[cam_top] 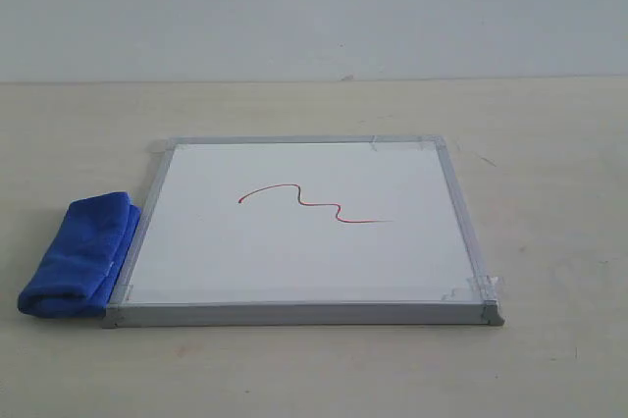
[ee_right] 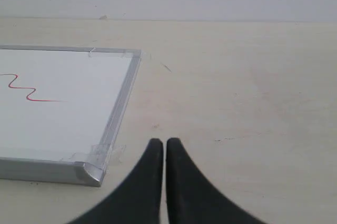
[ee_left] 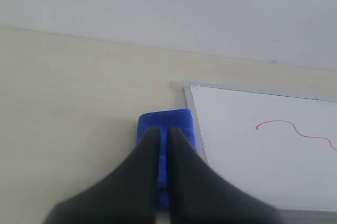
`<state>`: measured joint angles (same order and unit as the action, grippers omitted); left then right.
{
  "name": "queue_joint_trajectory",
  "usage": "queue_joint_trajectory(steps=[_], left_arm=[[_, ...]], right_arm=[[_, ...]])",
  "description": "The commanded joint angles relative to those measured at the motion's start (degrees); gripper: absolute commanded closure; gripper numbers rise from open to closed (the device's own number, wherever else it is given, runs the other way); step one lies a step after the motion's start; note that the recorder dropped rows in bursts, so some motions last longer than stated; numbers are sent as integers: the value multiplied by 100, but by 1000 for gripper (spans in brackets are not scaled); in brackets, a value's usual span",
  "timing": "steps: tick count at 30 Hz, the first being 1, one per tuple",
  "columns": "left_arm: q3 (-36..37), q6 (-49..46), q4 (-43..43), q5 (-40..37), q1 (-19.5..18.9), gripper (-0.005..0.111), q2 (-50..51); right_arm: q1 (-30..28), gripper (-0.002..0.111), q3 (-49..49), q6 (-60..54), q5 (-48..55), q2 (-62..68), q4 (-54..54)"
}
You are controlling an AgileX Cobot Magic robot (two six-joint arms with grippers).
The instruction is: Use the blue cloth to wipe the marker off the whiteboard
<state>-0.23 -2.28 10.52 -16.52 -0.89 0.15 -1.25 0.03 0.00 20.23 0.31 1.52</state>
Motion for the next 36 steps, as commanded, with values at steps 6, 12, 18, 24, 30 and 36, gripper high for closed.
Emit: queue_joint_trajectory(steps=[6, 12, 18, 24, 30, 36], left_arm=[[23, -36, -15, -4, -17, 102, -15], [23, -36, -15, -4, -17, 102, -15], [23, -36, -15, -4, -17, 102, -15], [23, -36, -15, -4, -17, 102, -15], [23, -36, -15, -4, -17, 102, -15], [23, -36, -15, -4, -17, 102, -15]], right_arm=[[-37, 108, -3, 0, -43, -31, -14], [-37, 108, -3, 0, -31, -31, -14], [-37, 108, -3, -62, -508, -31, -72], [-37, 108, -3, -51, -1280, -31, -72], [-37, 108, -3, 327, -2457, -31, -61], [-37, 108, -332, 447, -2668, -31, -61]])
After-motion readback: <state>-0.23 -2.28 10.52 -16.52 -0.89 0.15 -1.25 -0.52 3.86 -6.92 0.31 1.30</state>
